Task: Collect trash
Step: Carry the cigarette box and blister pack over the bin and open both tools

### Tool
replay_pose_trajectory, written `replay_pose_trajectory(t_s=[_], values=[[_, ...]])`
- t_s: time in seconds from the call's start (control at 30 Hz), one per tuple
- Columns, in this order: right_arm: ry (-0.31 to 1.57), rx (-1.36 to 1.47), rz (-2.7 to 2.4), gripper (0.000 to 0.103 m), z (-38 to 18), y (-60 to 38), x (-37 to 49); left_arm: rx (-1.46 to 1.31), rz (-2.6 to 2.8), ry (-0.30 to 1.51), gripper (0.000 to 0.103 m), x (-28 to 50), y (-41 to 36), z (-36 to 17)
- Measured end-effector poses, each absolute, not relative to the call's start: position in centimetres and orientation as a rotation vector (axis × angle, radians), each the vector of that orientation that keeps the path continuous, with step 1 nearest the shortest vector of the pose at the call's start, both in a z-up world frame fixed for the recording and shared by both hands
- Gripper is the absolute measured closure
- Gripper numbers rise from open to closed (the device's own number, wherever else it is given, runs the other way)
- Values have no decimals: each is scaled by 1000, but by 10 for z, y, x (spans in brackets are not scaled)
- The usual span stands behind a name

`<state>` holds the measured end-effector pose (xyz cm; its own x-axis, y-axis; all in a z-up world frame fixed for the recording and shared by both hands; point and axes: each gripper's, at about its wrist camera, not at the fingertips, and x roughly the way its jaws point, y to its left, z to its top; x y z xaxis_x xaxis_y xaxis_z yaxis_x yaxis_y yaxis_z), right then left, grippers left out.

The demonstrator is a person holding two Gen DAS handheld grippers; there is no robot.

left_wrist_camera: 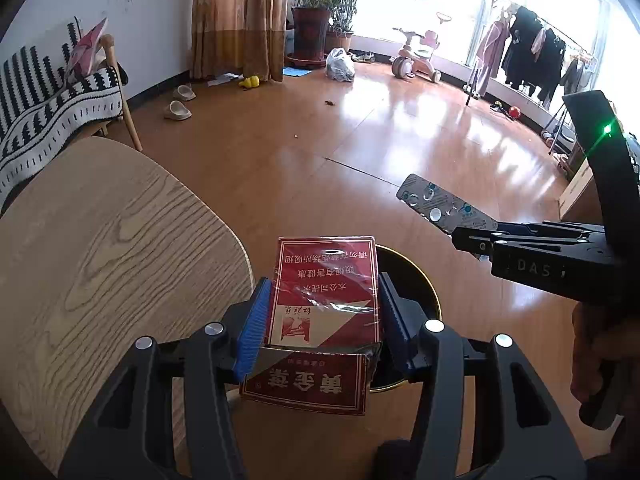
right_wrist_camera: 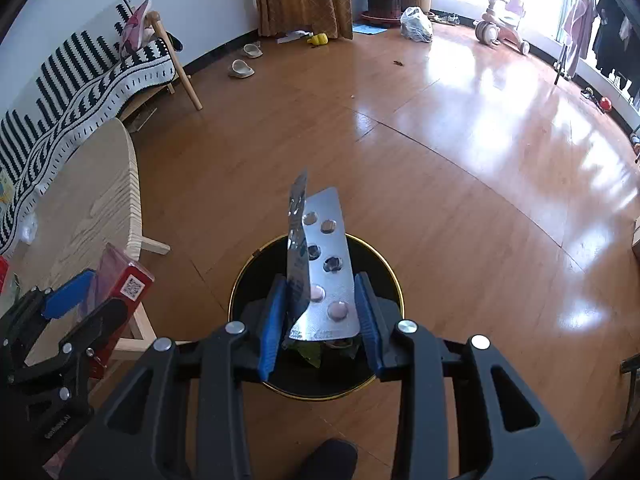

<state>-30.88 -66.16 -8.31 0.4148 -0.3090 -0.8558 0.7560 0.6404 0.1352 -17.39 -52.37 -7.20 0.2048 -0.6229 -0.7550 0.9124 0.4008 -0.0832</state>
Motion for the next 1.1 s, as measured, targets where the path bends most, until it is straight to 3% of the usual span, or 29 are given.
replay_pose_trajectory(t_s=[0.1,0.13,0.17,0.8,0.87,0.9,1.1], values=[[893,580,-708,59,-81,-661,-309,427,-1118,815,51,-173,-527,-75],[892,583,-708,44,-81,-662,-309,428,-1119,819,51,-173,-527,-76],[885,578,-715,38,-79,-661,-309,429,-1119,821,51,-173,-527,-78],[795,611,-765,38,-61,-662,-333,459,-1169,872,50,-174,-578,-113],[782,625,-773,38,-60,-664,-338,454,-1169,885,42,-172,-584,-116],[776,630,-777,38,-59,-664,-341,447,-1168,887,32,-170,-585,-116],[756,646,-787,38,-56,-663,-348,435,-1153,864,21,-170,-581,-105]])
